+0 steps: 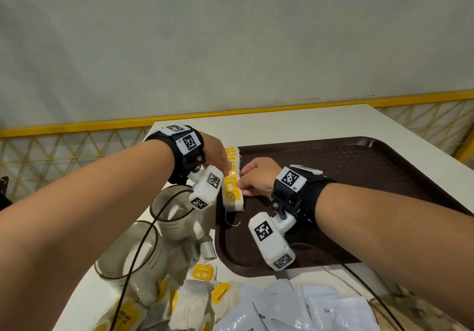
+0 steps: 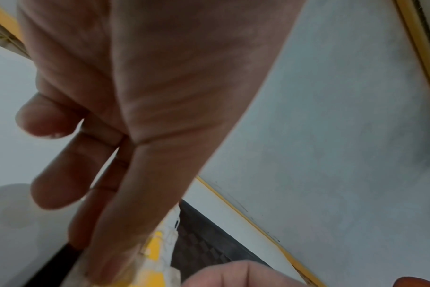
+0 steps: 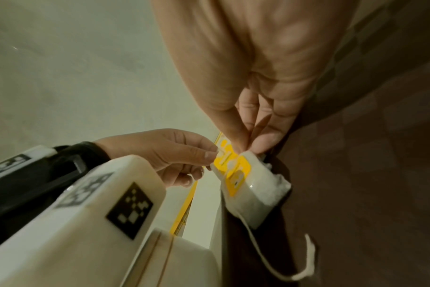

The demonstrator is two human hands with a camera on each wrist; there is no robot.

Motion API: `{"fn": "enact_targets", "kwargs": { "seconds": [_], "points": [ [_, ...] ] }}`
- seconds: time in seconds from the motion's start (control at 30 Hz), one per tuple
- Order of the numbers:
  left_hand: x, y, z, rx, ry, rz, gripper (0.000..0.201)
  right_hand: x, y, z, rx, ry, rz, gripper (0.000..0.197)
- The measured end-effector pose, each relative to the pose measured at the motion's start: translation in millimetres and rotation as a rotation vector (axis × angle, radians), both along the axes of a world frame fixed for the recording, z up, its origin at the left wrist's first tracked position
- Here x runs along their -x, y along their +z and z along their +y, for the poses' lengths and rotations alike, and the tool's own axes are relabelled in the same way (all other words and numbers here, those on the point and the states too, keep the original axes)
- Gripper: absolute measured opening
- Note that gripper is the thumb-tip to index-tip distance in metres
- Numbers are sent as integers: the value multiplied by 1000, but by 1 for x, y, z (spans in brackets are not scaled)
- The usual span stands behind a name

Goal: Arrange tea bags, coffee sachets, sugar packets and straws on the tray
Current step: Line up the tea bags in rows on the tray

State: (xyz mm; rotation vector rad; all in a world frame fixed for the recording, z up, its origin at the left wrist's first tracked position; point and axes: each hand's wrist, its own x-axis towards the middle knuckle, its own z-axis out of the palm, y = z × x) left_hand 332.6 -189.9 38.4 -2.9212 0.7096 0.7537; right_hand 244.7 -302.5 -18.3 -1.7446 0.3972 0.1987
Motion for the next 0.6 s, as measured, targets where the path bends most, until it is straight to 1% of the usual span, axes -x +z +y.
{"fn": "enact_targets", "kwargs": {
  "seconds": [0.13, 0.33, 0.5, 0.6],
  "points": [
    [-2, -1, -3, 2, 11, -14, 29, 2, -1, -1, 8, -2, -18, 25],
    [-3, -3, -3, -24, 22, -16, 31, 10, 3, -4, 13, 95, 12, 27],
    [0, 5, 2, -7, 56, -21, 29, 17, 4, -3, 17, 139, 2, 42],
    [6, 6, 3, -49, 33, -24, 35, 21, 4, -3, 25, 147, -12, 44]
  ]
}}
